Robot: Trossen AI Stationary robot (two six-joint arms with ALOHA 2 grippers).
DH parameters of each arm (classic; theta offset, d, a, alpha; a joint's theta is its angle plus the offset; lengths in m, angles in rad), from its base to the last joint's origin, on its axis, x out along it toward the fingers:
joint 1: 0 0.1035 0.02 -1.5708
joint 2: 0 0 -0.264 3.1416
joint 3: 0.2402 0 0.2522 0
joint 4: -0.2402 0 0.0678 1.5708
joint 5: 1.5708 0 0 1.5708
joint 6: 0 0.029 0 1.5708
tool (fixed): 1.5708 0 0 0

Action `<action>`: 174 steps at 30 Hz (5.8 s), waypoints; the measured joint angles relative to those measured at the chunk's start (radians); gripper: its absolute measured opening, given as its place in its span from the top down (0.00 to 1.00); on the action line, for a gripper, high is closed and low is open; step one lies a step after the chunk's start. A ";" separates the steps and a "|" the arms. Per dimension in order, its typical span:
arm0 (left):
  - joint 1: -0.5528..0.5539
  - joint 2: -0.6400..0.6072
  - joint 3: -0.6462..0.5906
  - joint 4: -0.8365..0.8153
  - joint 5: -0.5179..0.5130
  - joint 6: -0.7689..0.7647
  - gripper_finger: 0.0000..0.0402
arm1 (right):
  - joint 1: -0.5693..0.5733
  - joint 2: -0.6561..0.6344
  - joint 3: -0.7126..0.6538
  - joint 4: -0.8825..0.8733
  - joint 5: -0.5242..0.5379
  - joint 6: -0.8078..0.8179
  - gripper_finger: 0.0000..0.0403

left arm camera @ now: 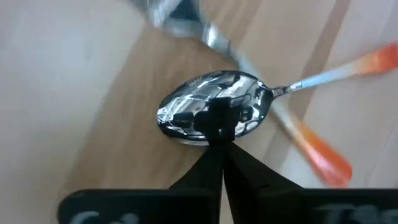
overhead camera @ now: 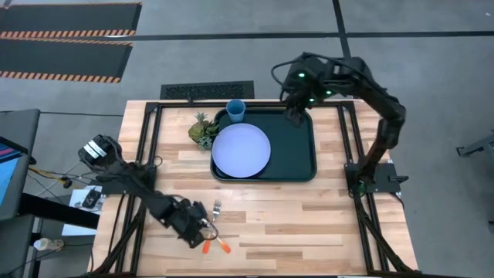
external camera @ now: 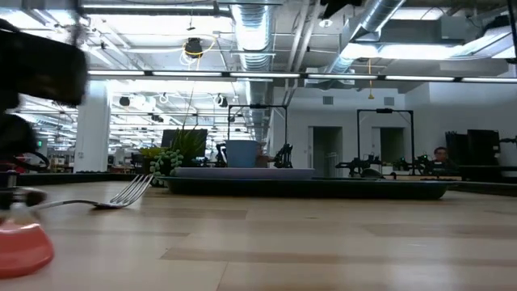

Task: Pick and place plate/cup/fork/spoon on tray
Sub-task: Adjust the orange fork and the orange spoon to the bottom center of the table

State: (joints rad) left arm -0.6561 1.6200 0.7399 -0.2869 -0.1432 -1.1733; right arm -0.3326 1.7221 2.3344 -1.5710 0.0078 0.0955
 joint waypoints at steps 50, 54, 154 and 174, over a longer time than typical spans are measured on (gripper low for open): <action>0.433 0.035 0.320 -0.284 0.336 0.955 1.00 | 0.840 -0.345 -0.946 0.442 0.300 1.013 0.48; 0.280 -0.129 0.181 -0.318 0.236 0.764 1.00 | 0.871 -0.291 -0.977 0.504 0.313 1.063 0.48; 0.198 0.316 0.295 0.418 -0.261 0.142 1.00 | 0.980 -0.176 -0.977 0.483 0.383 1.047 0.48; 0.058 0.196 0.121 0.152 -0.439 -0.217 1.00 | 0.977 -0.175 -0.977 0.489 0.385 1.048 0.48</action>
State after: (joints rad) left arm -0.5983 1.8161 0.8608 -0.1352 -0.5827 -1.3899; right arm 0.6445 1.5467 1.3575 -1.0821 0.3927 1.1439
